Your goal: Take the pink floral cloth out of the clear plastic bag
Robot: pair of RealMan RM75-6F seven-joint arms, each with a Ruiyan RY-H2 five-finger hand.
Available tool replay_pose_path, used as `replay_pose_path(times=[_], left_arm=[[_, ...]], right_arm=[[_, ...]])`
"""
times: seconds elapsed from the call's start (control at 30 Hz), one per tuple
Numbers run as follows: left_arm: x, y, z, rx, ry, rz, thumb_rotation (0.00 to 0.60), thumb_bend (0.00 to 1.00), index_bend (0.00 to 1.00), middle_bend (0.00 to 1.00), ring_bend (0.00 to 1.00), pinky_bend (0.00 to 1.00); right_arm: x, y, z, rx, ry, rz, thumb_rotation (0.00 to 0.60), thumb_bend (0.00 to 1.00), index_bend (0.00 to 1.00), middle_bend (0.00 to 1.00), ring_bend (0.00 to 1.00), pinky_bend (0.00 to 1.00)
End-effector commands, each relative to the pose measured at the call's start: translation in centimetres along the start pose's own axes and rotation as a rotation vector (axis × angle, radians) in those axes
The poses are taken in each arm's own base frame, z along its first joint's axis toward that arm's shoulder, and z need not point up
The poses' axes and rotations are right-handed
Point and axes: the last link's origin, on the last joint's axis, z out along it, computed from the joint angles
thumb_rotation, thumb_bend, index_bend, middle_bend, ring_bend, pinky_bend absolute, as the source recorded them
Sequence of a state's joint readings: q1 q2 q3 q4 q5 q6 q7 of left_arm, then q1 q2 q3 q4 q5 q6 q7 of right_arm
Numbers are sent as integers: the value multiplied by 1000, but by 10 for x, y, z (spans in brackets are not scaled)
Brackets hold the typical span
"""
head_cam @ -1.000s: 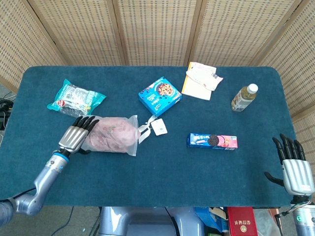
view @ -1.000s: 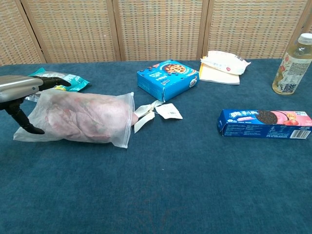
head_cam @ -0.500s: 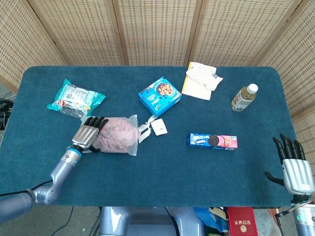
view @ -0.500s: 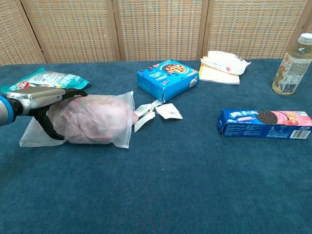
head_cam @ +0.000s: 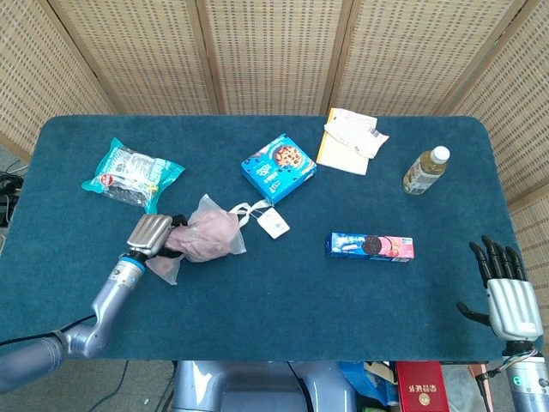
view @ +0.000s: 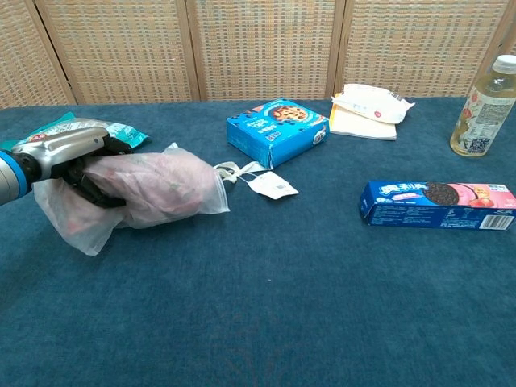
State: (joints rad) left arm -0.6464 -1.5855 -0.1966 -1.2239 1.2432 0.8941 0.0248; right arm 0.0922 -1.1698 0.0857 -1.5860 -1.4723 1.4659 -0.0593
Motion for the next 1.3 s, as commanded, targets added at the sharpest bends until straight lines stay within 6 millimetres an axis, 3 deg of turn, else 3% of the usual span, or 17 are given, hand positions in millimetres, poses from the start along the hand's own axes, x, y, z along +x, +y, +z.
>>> replay_pose_path(times=[0.03, 0.27, 0.43, 0.53, 0.77, 1.3], left_arm=[[17, 11, -9, -138, 136, -143, 600, 374, 553, 609, 527, 695], [24, 33, -6, -334, 285, -383, 600, 400, 572, 610, 527, 695], [16, 47, 10, -383, 328, -394, 600, 486, 572, 609, 527, 695], [12, 60, 21, -411, 366, -406, 600, 501, 572, 609, 527, 695], [2, 83, 29, -487, 398, -477, 600, 550, 571, 609, 527, 695], [-10, 121, 33, -573, 389, -578, 600, 555, 572, 609, 527, 695]], right_arm=[[-2, -4, 3, 22, -34, 48, 600, 0, 0, 0, 0, 0], [18, -18, 26, 79, -74, 187, 600, 0, 0, 0, 0, 0], [41, -33, 48, 119, -115, 324, 600, 0, 11, 0, 0, 0], [57, -49, 67, 140, -166, 457, 600, 0, 85, 0, 0, 0], [79, -69, 96, 164, -238, 549, 600, 0, 190, 0, 0, 0], [113, -114, 117, 211, -299, 660, 600, 0, 256, 0, 0, 0]])
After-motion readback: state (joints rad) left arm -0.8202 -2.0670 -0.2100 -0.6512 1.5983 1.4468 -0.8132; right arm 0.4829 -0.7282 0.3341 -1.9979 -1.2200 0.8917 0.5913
